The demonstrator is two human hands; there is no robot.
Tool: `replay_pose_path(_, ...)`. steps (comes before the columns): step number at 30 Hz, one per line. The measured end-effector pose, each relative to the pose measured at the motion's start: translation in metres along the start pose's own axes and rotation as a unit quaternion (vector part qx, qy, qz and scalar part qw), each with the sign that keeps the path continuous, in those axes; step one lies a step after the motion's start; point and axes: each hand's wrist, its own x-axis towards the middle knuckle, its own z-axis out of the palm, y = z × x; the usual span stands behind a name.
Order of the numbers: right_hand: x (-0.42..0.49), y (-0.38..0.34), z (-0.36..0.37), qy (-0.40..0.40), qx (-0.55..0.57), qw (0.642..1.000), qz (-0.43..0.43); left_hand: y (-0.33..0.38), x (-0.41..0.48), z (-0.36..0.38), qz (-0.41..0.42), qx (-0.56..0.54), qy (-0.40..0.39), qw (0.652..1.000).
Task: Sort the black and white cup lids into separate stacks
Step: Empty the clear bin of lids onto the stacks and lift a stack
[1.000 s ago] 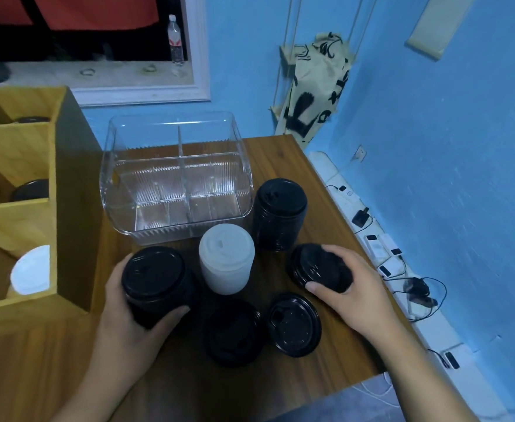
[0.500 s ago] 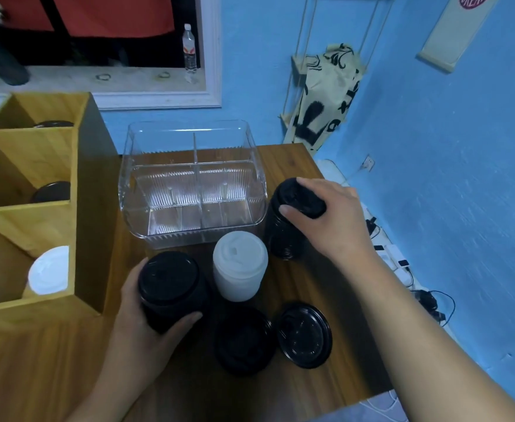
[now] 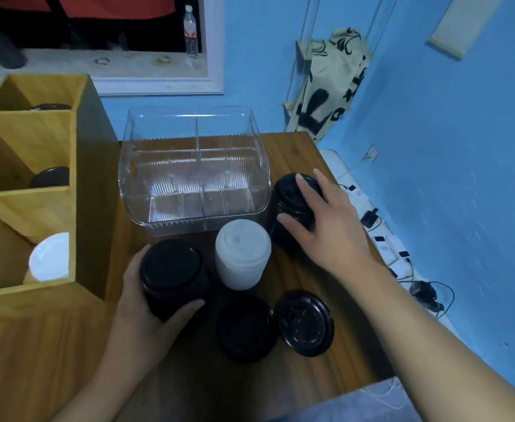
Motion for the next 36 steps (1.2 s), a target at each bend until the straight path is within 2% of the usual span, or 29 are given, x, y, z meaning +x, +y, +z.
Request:
replay_pose_path(3,-0.030,0.012,-0.013,0.002,0.139,0.990,0.019,-0.001,0.000,0.001,0.012,0.005,0.003,1.000)
replay_pose_path(6,-0.083,0.028,-0.013,0.035,0.191,0.981,0.010,0.000,0.000,0.000,0.022,0.006,-0.003,1.000)
replay_pose_path(8,-0.117,0.036,-0.007,-0.024,0.217,0.975,-0.040,0.001,0.000,-0.001,0.021,0.004,-0.004,1.000)
replay_pose_path(11,-0.150,0.040,0.013,-0.140,0.168,0.969,-0.111,0.002,0.000,-0.001,0.021,0.005,-0.004,1.000)
replay_pose_path(13,-0.155,0.042,0.026,-0.134,0.121,0.973,-0.141,0.003,0.000,0.000,0.021,0.006,-0.005,1.000)
replay_pose_path(15,-0.149,0.043,0.026,-0.109,0.175,0.972,-0.116,0.003,-0.001,0.000,0.021,0.007,-0.008,1.000)
replay_pose_path(18,-0.129,0.041,0.010,-0.109,0.312,0.943,0.023,0.005,-0.001,-0.001,0.024,0.008,-0.015,1.000)
replay_pose_path(20,-0.113,0.043,0.002,-0.147,0.337,0.924,0.101,0.005,-0.001,-0.002,0.022,0.014,-0.013,1.000)
replay_pose_path(22,-0.101,0.046,0.002,-0.184,0.304,0.924,0.141,0.005,-0.001,-0.002,0.020,0.018,-0.017,0.999)
replay_pose_path(24,-0.094,0.051,0.006,-0.191,0.229,0.942,0.154,0.003,-0.001,-0.002,0.024,0.020,-0.018,0.999)
replay_pose_path(27,-0.097,0.056,0.017,-0.132,0.062,0.980,0.132,0.003,-0.002,-0.001,0.026,0.020,-0.017,0.999)
replay_pose_path(31,-0.112,0.049,0.024,-0.053,0.076,0.993,0.068,0.002,-0.002,-0.003,0.023,0.018,-0.016,0.999)
replay_pose_path(36,-0.118,0.046,0.037,-0.069,0.066,0.995,0.009,0.002,-0.001,-0.003,0.020,0.011,-0.021,1.000)
